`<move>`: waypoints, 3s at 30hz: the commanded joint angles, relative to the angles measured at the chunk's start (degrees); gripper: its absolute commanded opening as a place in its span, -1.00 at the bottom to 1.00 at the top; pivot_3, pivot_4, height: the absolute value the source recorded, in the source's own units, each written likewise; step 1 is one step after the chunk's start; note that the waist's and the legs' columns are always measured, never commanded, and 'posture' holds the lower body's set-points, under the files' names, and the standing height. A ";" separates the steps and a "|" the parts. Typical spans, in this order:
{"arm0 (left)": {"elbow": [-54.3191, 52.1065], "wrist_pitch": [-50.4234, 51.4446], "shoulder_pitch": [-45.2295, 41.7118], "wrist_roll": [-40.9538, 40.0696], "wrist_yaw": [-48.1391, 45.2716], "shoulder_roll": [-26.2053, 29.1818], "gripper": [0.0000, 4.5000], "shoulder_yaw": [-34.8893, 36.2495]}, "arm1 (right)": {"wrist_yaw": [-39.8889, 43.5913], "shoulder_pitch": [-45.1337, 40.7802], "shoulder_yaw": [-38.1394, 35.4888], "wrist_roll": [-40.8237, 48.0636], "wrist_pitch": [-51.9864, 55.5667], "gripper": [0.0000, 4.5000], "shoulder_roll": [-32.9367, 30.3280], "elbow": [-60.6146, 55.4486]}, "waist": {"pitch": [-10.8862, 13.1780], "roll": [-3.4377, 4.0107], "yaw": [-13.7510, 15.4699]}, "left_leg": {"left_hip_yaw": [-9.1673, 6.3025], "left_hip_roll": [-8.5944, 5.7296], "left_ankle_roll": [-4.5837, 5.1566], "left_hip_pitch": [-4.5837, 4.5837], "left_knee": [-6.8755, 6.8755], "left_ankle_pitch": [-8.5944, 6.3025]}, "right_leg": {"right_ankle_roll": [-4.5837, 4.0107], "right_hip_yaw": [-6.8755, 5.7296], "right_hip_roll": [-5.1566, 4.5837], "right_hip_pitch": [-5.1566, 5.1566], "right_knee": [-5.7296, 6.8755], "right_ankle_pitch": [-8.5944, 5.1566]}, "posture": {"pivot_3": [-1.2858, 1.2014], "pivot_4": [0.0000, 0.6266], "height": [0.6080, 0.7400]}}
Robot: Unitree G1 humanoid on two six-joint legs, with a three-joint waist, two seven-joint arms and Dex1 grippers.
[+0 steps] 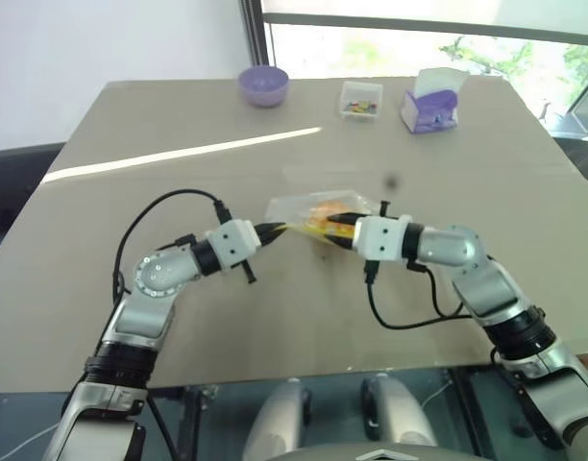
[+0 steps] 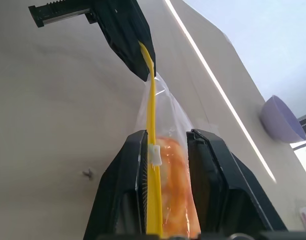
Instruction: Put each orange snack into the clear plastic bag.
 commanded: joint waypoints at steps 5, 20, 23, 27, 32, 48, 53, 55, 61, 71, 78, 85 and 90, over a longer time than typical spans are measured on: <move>-3.12 -0.75 0.38 -0.07 0.39 0.36 -1.00 1.01 | 0.57 -1.59 -0.19 -1.10 -1.86 -0.41 0.52 1.92 | 0.00 0.00 -0.05 | 0.00 0.00 0.00 0.01 0.00 0.00 | 0.00 0.00 0.00 0.00 0.00 0.00 | 0.03 -0.52 1.00; -4.43 -0.08 1.08 0.00 0.64 0.48 -1.00 1.16 | 1.96 -2.87 -0.73 -0.89 -1.81 -0.99 0.83 2.67 | 0.00 0.01 -0.07 | 0.00 0.00 0.00 0.01 -0.01 0.00 | 0.00 0.00 0.00 0.00 0.01 0.00 | 0.03 -0.52 1.00; -4.32 -0.09 1.08 0.00 0.60 0.48 -1.00 1.14 | 1.99 -2.74 -0.84 -1.05 -1.79 -0.99 0.63 2.60 | 0.00 0.01 -0.07 | 0.00 0.00 0.00 0.01 0.00 0.00 | 0.00 0.00 0.00 -0.01 0.01 0.00 | 0.03 -0.52 1.00; -3.92 -0.29 1.15 0.06 0.55 0.59 -1.00 1.21 | 1.93 -2.06 -1.25 -1.59 -2.02 -0.99 -0.37 2.76 | 0.00 0.01 -0.06 | 0.00 0.00 0.00 0.01 -0.01 0.00 | 0.00 0.00 0.00 -0.01 0.01 0.00 | 0.03 -0.52 1.00; -4.03 -0.31 1.59 0.08 0.60 0.79 -1.00 1.40 | 1.60 -0.13 -2.45 -2.49 -1.93 -0.99 -3.02 2.79 | 0.00 0.01 -0.02 | 0.00 0.00 0.00 0.00 -0.01 0.00 | 0.00 0.00 0.00 -0.01 0.00 0.00 | 0.03 -0.52 1.00; -4.24 -0.17 2.13 -0.03 0.88 1.16 -1.00 1.23 | -1.29 3.63 -5.72 -2.62 -3.46 -0.99 -10.54 5.58 | 0.00 0.01 -0.06 | 0.02 0.01 0.00 0.01 -0.01 0.00 | 0.00 0.01 0.00 0.00 0.00 0.00 | 0.03 -0.52 1.00; -4.72 0.06 2.43 0.01 1.04 1.21 -1.00 1.34 | -1.97 4.28 -6.26 -2.94 -4.57 -0.99 -11.99 7.20 | 0.00 0.01 -0.02 | 0.03 0.01 0.00 0.00 -0.01 0.00 | 0.00 0.02 -0.01 0.00 -0.01 0.00 | 0.03 -0.52 1.00; -4.82 0.16 2.53 -0.01 1.09 1.22 -1.00 1.40 | -2.37 4.63 -6.54 -3.23 -4.91 -0.99 -12.68 7.81 | 0.00 0.00 -0.02 | 0.03 0.01 0.00 0.00 -0.01 0.00 | 0.00 0.01 -0.01 0.00 -0.01 0.00 | 0.03 -0.52 1.00; -5.44 0.38 3.03 -0.25 1.08 1.33 -1.00 1.64 | -2.97 6.21 -7.58 -3.06 -5.55 -0.99 -14.79 8.55 | 0.00 0.00 -0.04 | 0.04 0.01 0.00 0.00 -0.01 0.00 | 0.00 0.02 -0.01 0.00 -0.01 0.00 | 0.03 -0.52 1.00; -6.17 1.56 2.59 -0.35 1.10 1.15 -1.00 1.53 | -3.55 6.75 -7.78 -2.88 -5.99 -0.99 -15.12 8.78 | 0.00 0.00 -0.03 | 0.04 0.01 0.00 0.00 -0.01 0.00 | 0.00 0.03 -0.01 0.00 -0.01 0.00 | 0.03 -0.52 1.00; -6.89 2.64 2.38 -0.45 1.48 0.79 -1.00 1.57 | -0.70 8.68 -8.32 0.46 -3.42 -0.68 -15.12 6.26 | 0.00 0.00 0.00 | 0.03 0.02 0.00 0.00 -0.01 0.00 | 0.00 0.03 -0.01 0.00 -0.01 0.00 | 0.03 -0.52 1.00; -7.22 3.20 2.21 -0.12 1.81 0.34 -1.00 1.91 | -3.28 9.93 -7.79 -1.82 -3.35 0.36 -13.06 5.82 | 0.00 0.00 -0.20 | 0.07 0.03 0.00 0.03 -0.01 0.00 | 0.00 0.05 0.00 0.01 0.01 0.00 | 0.03 -0.52 1.00; -7.36 3.35 2.12 0.08 2.00 0.25 -1.00 1.98 | -2.92 9.48 -7.84 -1.54 -3.18 0.36 -11.50 4.68 | 0.00 0.01 -0.06 | 0.06 0.02 0.00 0.02 0.00 0.00 | 0.00 0.05 0.00 0.01 0.01 0.00 | 0.03 -0.52 1.00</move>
